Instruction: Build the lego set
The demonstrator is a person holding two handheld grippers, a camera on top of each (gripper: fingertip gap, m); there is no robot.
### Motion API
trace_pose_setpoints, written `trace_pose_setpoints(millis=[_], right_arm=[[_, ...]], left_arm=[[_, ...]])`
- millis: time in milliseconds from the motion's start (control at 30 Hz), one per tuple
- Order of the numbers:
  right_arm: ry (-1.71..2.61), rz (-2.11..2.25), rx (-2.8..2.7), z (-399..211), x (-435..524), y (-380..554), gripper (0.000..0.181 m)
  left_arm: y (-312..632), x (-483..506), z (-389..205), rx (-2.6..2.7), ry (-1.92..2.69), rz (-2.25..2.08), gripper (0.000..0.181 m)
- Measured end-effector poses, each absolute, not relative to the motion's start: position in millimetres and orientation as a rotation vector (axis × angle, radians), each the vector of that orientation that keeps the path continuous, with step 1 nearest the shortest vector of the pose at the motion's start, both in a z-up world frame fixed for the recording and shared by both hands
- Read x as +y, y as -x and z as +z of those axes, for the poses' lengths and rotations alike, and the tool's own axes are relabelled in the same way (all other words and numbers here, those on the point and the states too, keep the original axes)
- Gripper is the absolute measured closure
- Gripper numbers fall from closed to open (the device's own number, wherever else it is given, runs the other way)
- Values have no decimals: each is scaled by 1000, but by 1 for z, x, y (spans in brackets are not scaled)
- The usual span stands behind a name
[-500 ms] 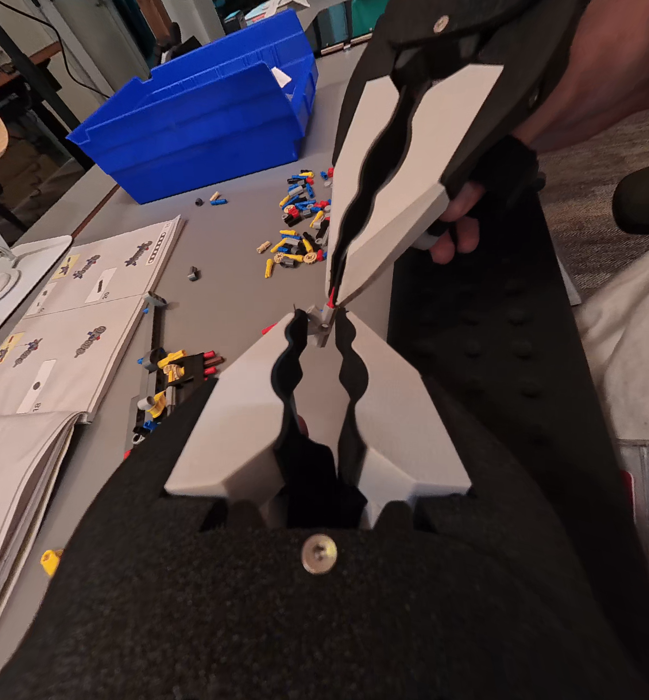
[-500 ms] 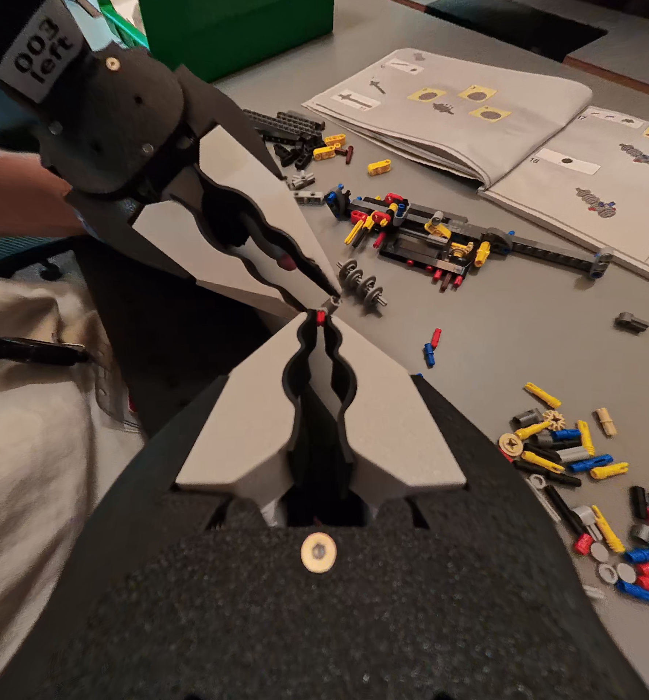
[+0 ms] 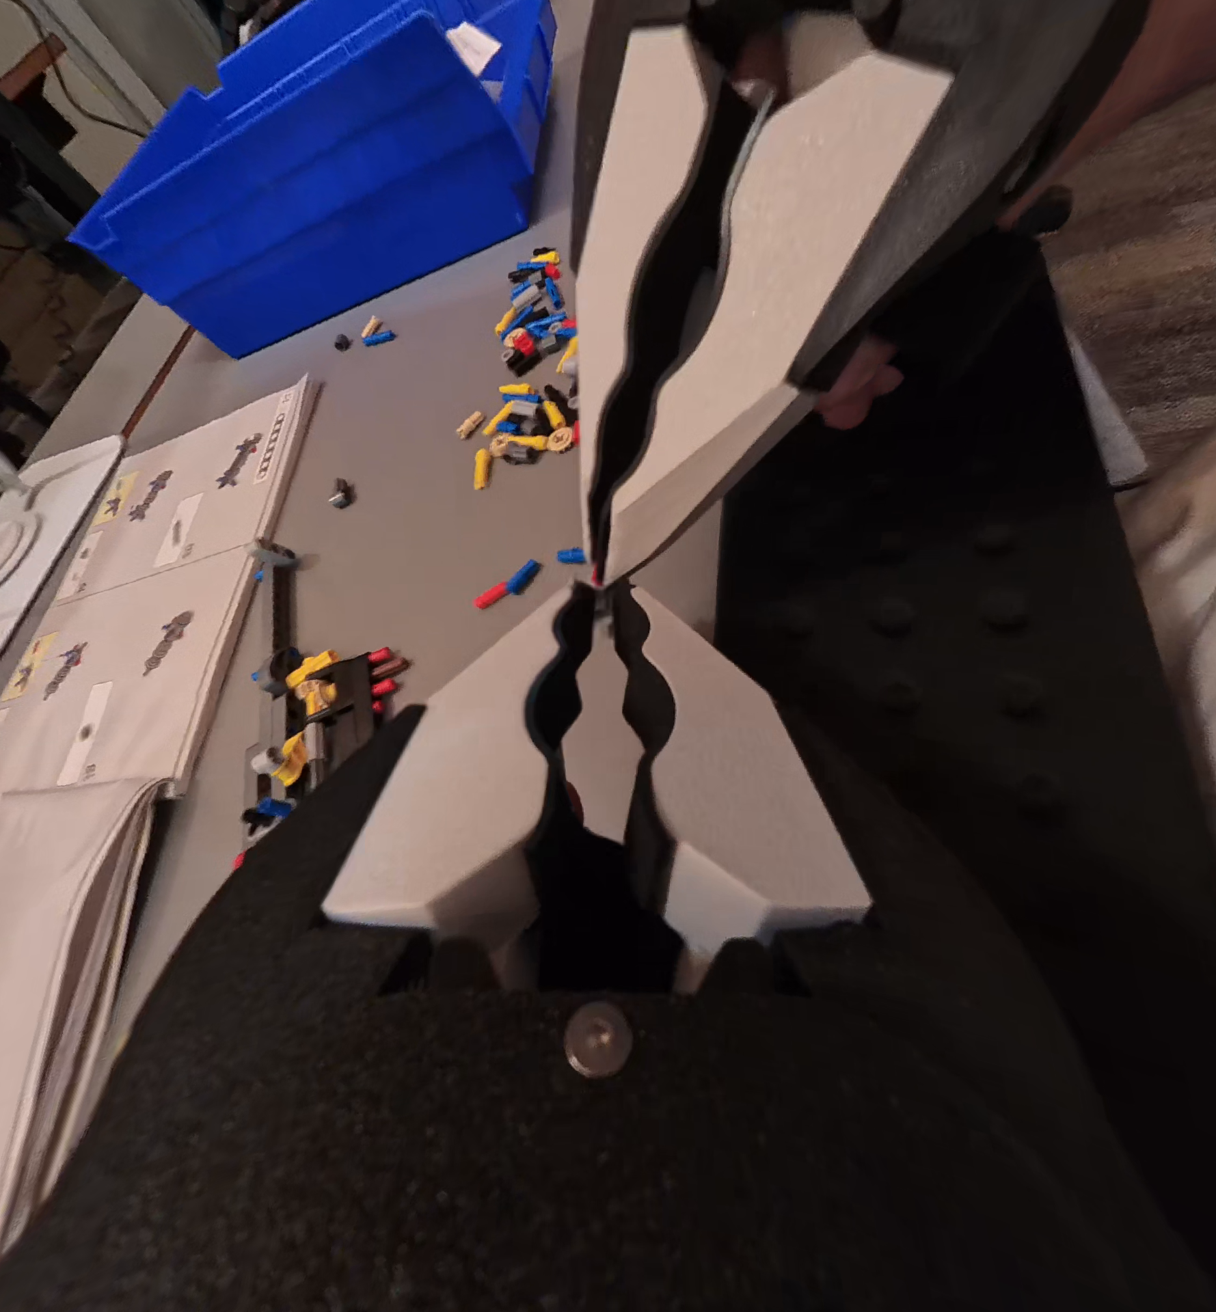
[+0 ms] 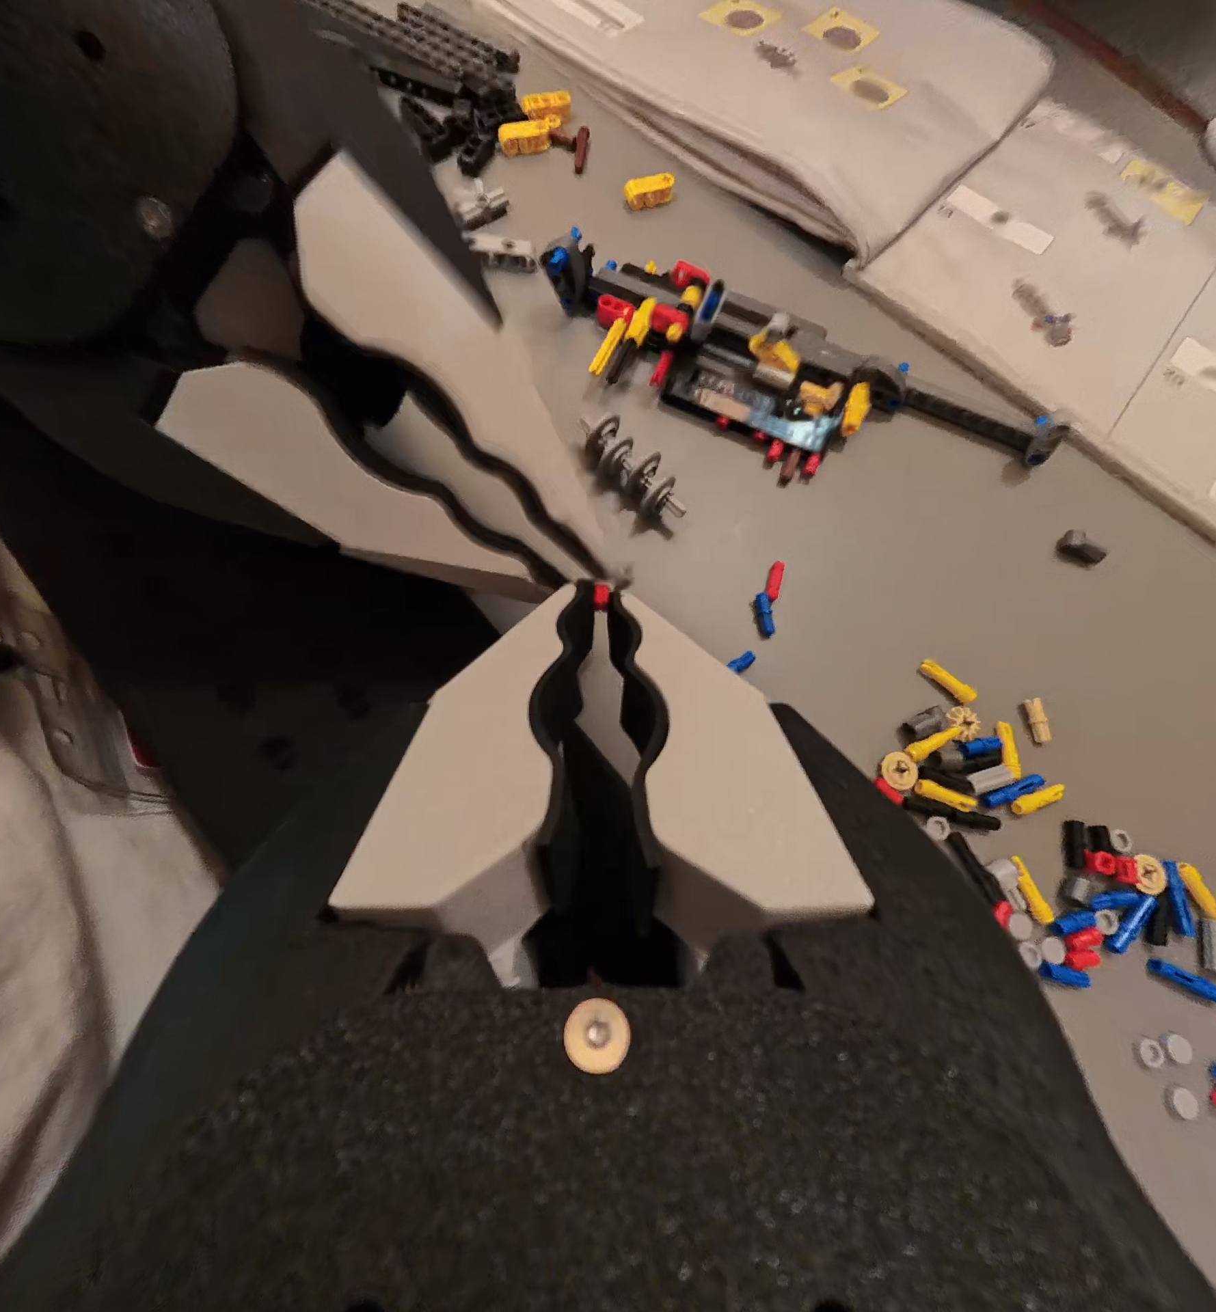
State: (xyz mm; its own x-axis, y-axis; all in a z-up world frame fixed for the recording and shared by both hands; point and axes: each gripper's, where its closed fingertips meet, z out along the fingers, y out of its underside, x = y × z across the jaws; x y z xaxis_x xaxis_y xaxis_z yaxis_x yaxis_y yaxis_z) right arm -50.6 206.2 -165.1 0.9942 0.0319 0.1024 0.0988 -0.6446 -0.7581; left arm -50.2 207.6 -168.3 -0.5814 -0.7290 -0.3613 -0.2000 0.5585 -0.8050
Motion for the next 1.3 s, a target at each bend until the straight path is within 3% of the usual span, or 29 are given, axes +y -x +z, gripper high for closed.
trace_pose_setpoints(millis=[300,1300], right_arm=[[2156,181,57,-157,196,43,178],[2478,216,-37,-189,195,51,178]], left_arm=[[49,213,-168,2121,805,-1053,176],[56,203,-185,2274,697,-991,178]])
